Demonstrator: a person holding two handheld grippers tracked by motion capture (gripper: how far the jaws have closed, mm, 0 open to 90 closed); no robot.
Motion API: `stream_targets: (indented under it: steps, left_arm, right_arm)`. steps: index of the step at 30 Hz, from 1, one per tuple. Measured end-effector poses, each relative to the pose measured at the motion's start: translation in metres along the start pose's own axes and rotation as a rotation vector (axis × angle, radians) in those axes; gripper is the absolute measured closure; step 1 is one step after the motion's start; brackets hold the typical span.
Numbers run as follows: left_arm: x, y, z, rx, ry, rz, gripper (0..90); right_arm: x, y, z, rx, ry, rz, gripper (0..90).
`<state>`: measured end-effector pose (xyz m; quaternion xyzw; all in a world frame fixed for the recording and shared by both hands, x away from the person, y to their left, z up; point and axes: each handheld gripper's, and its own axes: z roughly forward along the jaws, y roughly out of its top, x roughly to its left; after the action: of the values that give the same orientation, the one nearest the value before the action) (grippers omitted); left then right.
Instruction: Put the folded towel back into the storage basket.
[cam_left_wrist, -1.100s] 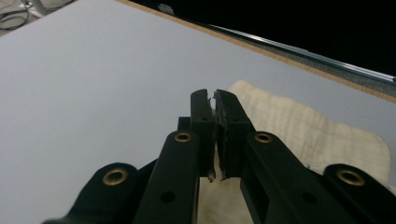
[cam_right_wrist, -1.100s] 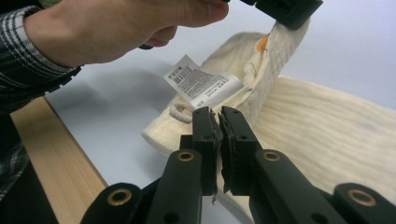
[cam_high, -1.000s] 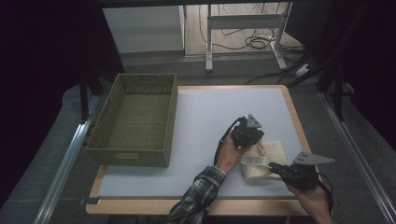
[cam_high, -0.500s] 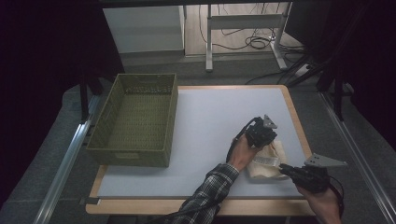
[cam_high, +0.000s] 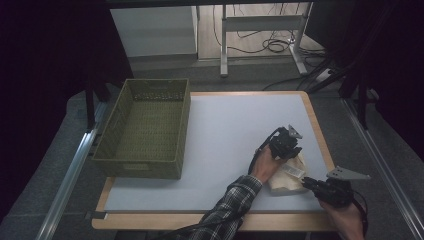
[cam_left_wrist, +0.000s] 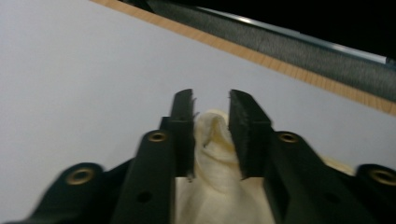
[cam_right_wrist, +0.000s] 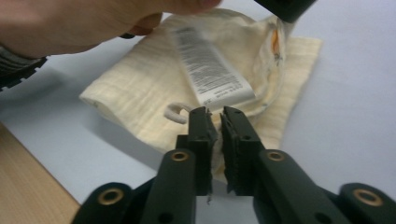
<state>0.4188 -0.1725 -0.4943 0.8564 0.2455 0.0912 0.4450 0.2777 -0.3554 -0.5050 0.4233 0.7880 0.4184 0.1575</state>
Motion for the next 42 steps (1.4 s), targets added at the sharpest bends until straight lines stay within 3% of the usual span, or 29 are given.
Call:
stream_targets:
  steps: [5,9,14,19,26,32,35,38,42]
  left_arm:
    - [0.004,0.003,-0.017,-0.044,0.013,-0.014,51.8]
    - [0.01,-0.001,-0.034,-0.053,0.03,-0.02,46.7]
    - [0.018,-0.016,-0.056,-0.04,0.06,-0.014,42.3]
    - [0.025,-0.034,-0.071,-0.031,0.076,-0.03,39.4]
    - [0.03,-0.056,-0.065,0.001,0.07,-0.062,37.4]
    - [0.032,-0.068,-0.054,0.06,0.118,-0.049,40.5]
    - [0.033,-0.073,-0.051,0.069,0.119,-0.057,41.6]
    - [0.033,-0.075,-0.048,0.084,0.125,-0.05,41.6]
    - [0.032,-0.078,-0.045,0.073,0.109,-0.084,42.3]
  right_arm:
    - [-0.004,0.0,-0.015,-0.013,-0.038,-0.003,70.0]
    - [-0.009,0.003,-0.028,-0.022,-0.066,-0.007,67.9]
    - [-0.012,0.012,-0.037,-0.037,-0.092,-0.01,65.6]
    - [-0.007,0.024,-0.031,-0.047,-0.084,-0.03,62.8]
    - [-0.009,0.018,-0.007,0.017,-0.088,-0.026,62.2]
    - [-0.018,0.0,0.002,0.059,-0.101,0.008,57.9]
    - [-0.019,-0.006,0.007,0.08,-0.1,0.016,55.1]
    - [-0.02,-0.009,0.009,0.078,-0.096,0.026,54.5]
    - [-0.018,-0.011,0.01,0.076,-0.099,0.033,54.9]
